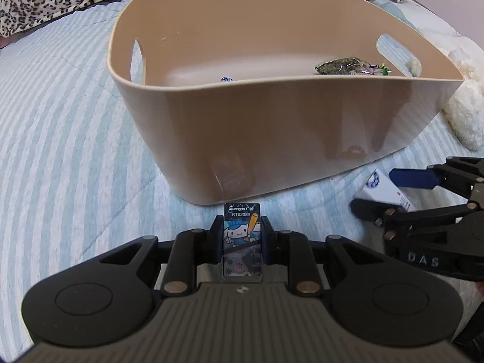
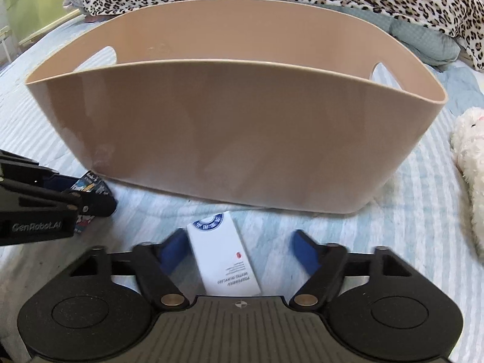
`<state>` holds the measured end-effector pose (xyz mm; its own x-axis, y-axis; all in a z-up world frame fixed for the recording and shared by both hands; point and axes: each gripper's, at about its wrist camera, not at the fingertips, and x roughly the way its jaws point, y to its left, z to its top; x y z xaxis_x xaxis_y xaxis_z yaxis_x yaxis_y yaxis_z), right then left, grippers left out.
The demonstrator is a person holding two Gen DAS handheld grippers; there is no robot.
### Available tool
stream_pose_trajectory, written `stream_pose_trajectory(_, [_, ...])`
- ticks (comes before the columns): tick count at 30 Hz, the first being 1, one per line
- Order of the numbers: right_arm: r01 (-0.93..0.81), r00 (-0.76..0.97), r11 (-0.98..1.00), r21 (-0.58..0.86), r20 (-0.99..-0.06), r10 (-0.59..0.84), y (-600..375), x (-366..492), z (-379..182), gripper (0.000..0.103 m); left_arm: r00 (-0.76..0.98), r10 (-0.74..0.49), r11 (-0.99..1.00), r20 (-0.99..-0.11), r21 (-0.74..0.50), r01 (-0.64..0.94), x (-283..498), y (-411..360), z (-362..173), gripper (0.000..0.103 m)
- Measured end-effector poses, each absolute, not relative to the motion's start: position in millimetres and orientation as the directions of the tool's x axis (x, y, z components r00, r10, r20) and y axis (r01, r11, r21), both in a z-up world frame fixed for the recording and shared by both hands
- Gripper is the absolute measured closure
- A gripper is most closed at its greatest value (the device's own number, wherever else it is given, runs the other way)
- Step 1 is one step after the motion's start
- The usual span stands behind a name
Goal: Organize objects
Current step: 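Grasp the cartoon card pack with the left tool while the right tool grasps the white medicine box, then place card pack and white medicine box into the basket and open both tools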
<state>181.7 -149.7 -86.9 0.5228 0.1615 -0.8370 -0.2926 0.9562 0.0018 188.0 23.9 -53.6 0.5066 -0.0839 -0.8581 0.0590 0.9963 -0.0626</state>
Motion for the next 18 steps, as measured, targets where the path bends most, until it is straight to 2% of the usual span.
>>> stream_pose_trajectory(1, [-0.294, 0.525, 0.956, -0.002, -0.836, 0.159, -149.3, 179.8, -85.7, 0.057, 0.507, -0.085, 0.996, -0.858, -0.064, 0.059, 186.4, 24.0, -52.6, 0.078])
stream_pose_trajectory(2, [-0.295, 0.527, 0.956, -0.009, -0.836, 0.155, -149.1, 178.0, -84.5, 0.061, 0.507, -0.087, 0.996, -0.858, -0.067, 0.058, 185.1, 23.9, -51.2, 0.078])
stream_pose_trajectory(3, [-0.296, 0.526, 0.955, -0.010, -0.836, 0.155, -149.1, 176.7, -83.6, 0.074, 0.506, -0.090, 0.996, -0.858, -0.071, 0.056, 183.7, 24.2, -49.8, 0.078])
stream_pose_trajectory(9, [-0.271, 0.526, 0.962, 0.031, -0.832, 0.176, -158.2, 165.3, -73.8, 0.074, 0.522, -0.098, 0.995, -0.848, -0.071, 0.072, 171.2, 21.7, -36.7, 0.078])
stream_pose_trajectory(18, [-0.247, 0.619, 0.967, 0.061, -0.758, 0.205, -180.5, 122.2, -26.6, 0.074, 0.600, -0.137, 0.989, -0.788, -0.075, 0.128, 144.0, 16.5, 9.4, 0.078])
